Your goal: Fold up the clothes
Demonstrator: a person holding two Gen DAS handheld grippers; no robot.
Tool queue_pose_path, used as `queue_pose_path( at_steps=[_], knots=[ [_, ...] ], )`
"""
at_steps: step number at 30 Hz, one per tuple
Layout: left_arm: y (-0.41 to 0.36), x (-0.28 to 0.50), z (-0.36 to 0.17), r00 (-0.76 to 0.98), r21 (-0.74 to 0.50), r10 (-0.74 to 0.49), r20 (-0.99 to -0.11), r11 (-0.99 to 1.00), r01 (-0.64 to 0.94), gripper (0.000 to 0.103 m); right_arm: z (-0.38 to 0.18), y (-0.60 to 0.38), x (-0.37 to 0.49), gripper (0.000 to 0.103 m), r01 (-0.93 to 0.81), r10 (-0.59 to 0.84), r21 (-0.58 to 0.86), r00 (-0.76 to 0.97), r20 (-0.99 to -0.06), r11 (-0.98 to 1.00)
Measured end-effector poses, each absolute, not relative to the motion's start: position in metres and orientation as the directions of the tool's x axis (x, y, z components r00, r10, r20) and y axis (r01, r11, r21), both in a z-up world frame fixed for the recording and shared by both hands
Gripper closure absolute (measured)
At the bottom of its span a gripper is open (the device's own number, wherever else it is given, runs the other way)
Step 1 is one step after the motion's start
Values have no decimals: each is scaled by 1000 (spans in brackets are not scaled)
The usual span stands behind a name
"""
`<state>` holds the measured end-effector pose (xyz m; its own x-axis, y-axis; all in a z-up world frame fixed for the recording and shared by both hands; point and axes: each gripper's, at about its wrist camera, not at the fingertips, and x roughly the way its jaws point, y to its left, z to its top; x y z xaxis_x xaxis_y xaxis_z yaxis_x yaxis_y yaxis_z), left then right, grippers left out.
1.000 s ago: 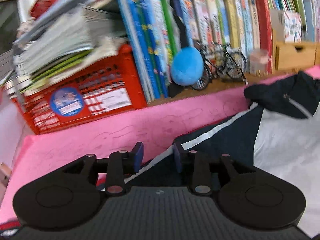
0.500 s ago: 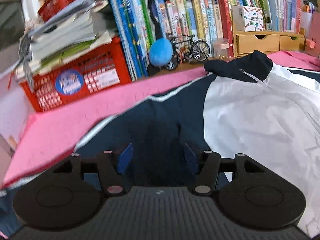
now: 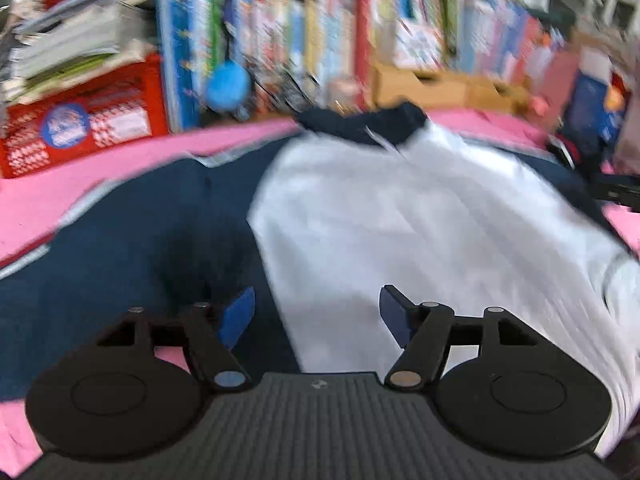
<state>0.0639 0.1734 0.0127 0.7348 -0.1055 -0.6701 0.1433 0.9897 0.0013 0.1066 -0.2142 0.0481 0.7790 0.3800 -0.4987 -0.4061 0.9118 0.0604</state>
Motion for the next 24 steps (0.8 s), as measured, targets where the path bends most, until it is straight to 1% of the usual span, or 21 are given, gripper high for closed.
queue_pose_path(
  at_steps=[2,4,5,6,7,8,10,11,13,16,17,19,22,23,24],
  knots=[
    [171,56,4,726,71,-57,-685,987,145,32,35,-202,108,35,-433,375,23,751,-544,901],
    [183,46,4,740,97,-22,-672,988,117,32,18,-211,114,35,-387,296,-28,748,-594,922],
    [191,43,7,740,99,10,-672,992,77,32,12,-228,119,39,-345,276,4,744,-609,939],
    [200,40,9,739,101,42,-673,994,36,32,13,-244,119,50,-297,256,33,757,-602,954],
    [208,36,11,736,103,73,-673,995,-5,35,13,-258,118,59,-233,209,38,773,-599,972],
    [216,31,14,735,93,86,-672,995,-32,35,15,-264,113,47,-130,76,-47,796,-600,990],
    [229,15,23,746,6,18,-665,1000,-19,34,24,-273,85,47,-123,40,-114,835,-549,986],
    [233,5,26,752,-49,-39,-658,999,9,33,28,-277,70,43,-126,39,-132,851,-524,983],
    [235,-15,29,752,-134,-132,-646,989,58,29,35,-284,36,38,-202,152,-49,856,-495,978],
    [226,-43,22,730,-181,-182,-658,980,82,27,36,-288,-9,34,-251,204,-35,853,-480,967],
    [222,-51,19,724,-188,-192,-662,978,87,27,35,-288,-22,34,-268,222,-29,849,-480,963],
    [211,-72,13,731,-187,-196,-654,978,94,22,27,-285,-41,32,-309,267,0,821,-505,951],
    [193,-102,9,752,-139,-165,-638,985,99,20,8,-278,-73,27,-344,305,36,776,-552,938],
    [189,-110,6,756,-142,-162,-634,986,93,18,1,-275,-78,27,-342,309,50,768,-561,938],
    [187,-115,2,751,-166,-174,-637,982,87,18,-7,-273,-83,27,-340,313,63,760,-570,938]
  ],
)
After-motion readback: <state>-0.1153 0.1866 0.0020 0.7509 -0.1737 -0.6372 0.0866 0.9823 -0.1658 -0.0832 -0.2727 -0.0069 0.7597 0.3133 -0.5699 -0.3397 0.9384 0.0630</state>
